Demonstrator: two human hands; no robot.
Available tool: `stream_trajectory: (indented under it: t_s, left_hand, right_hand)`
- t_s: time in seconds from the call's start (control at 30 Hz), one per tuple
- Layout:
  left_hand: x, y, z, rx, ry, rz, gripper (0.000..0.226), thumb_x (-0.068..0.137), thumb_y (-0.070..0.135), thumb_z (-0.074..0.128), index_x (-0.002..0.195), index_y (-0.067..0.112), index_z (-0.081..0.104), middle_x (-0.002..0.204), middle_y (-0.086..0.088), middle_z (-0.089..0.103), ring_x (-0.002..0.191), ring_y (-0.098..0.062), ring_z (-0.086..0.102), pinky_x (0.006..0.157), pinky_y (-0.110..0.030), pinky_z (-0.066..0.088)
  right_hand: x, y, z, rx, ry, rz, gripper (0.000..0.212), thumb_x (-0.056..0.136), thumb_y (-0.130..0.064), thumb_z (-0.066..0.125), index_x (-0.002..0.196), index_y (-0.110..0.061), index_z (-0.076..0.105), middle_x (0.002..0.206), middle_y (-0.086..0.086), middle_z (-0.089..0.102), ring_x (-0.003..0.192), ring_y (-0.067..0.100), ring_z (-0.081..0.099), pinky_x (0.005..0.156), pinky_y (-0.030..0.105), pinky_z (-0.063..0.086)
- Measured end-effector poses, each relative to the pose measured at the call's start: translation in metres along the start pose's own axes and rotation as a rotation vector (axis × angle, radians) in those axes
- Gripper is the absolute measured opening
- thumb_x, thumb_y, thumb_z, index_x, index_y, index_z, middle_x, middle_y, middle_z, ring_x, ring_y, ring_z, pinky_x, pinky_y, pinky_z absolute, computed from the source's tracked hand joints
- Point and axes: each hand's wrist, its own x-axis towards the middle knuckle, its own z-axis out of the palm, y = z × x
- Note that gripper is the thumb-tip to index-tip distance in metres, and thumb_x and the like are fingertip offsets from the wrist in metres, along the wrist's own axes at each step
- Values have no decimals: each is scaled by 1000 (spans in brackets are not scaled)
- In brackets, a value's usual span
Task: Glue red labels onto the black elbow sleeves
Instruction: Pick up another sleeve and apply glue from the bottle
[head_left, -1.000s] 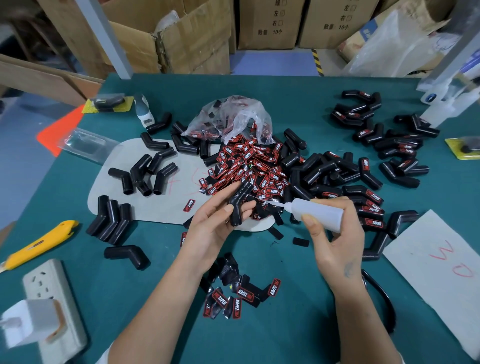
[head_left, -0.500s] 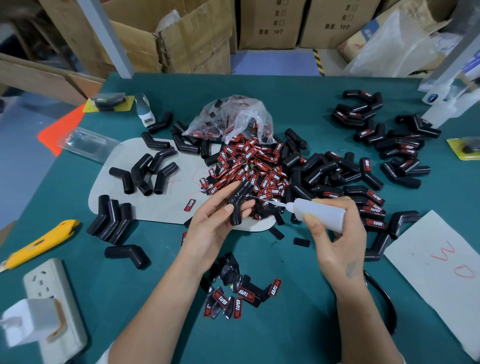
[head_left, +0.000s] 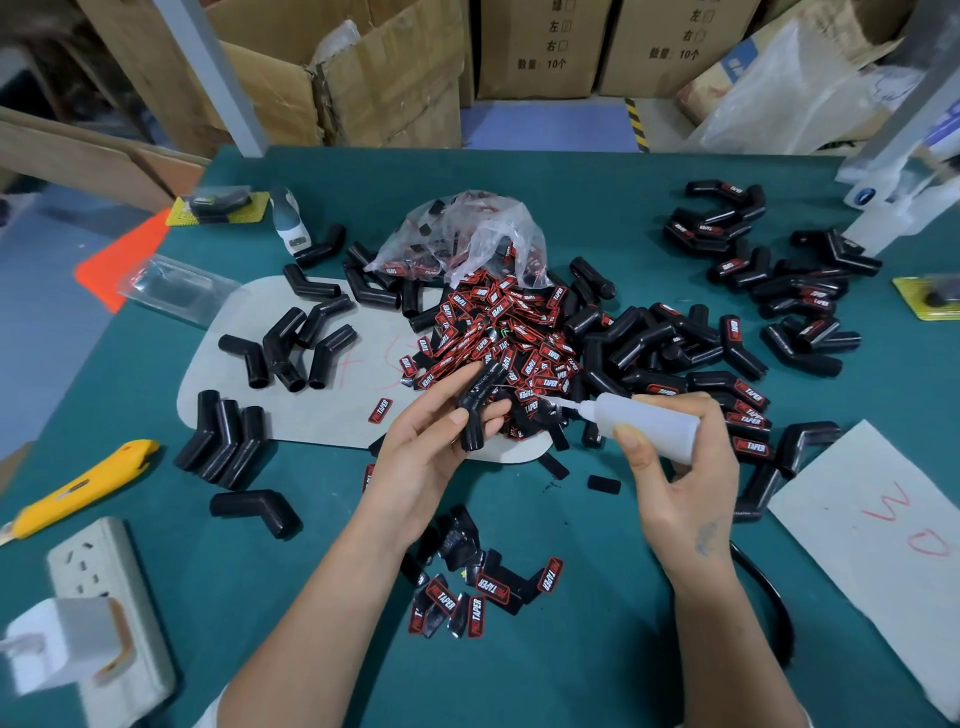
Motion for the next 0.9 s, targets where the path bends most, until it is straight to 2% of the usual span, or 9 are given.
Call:
stream_trajectory:
  t_s: [0.17,0.3,0.43,0.53,0.63,0.73,0.8,0.9]
  left_hand:
    - [-1,0,1,9,10,-6,46,100,-3,51,142,11,64,135,-29,66,127,-41,65,100,-34,57]
    - [0,1,1,12,8,-7,46,100,-2,53,143,10,63,136,-29,66,127,-41,65,100,-34,57]
    - [-1,0,1,3,5,-10,46,98,2,55,141,13,66,135,-31,65,127,-40,66,100,-34,57]
    - [0,-1,0,4,-1,-1,46,97,2,55,141,12,66,136,-29,65,127,-41,65,101,-35,56]
    - [0,-1,0,18,-7,4,46,97,2,55,141,13,66,137,-30,65,128,-41,65,101,-35,56]
    - [1,-1,-1,47,-1,21,47,97,1,56,141,13,66,136,-28,65,127,-39,66,101,-34,56]
    - [2,0,-2,81,22,37,48,96,2,55,141,13,66,136,-28,65,124,-34,68,100,-31,55]
    - [3,1,-3,112,40,50,48,96,2,54,142,12,64,133,-20,69,121,-31,68,101,-32,54]
  right_hand:
    - [0,-1,1,3,-4,-8,21,95,-44,67,112,-53,57,108,-25,63,101,7,64,81,18,47]
    - [1,-1,-1,12,23,12,23,94,-45,67,112,-56,56,109,-23,64,101,11,64,81,25,50]
    - [0,-1,0,20,12,18,22,94,-45,67,111,-55,56,108,-24,64,100,9,64,81,24,49]
    - [0,-2,0,30,27,45,24,93,-44,68,111,-57,57,108,-23,65,101,12,65,82,31,51]
    - [0,-3,0,43,19,56,23,93,-45,68,110,-56,57,109,-21,66,101,11,65,81,29,51]
    - [0,-3,-1,128,40,119,21,92,-53,72,110,-48,61,109,-13,69,93,10,67,78,24,54]
    - [4,-2,-3,239,101,184,28,89,-58,76,108,-42,64,108,-7,71,81,11,68,75,21,56]
    - [9,2,-3,345,125,266,32,83,-58,82,105,-42,64,107,-3,74,80,19,73,80,31,62]
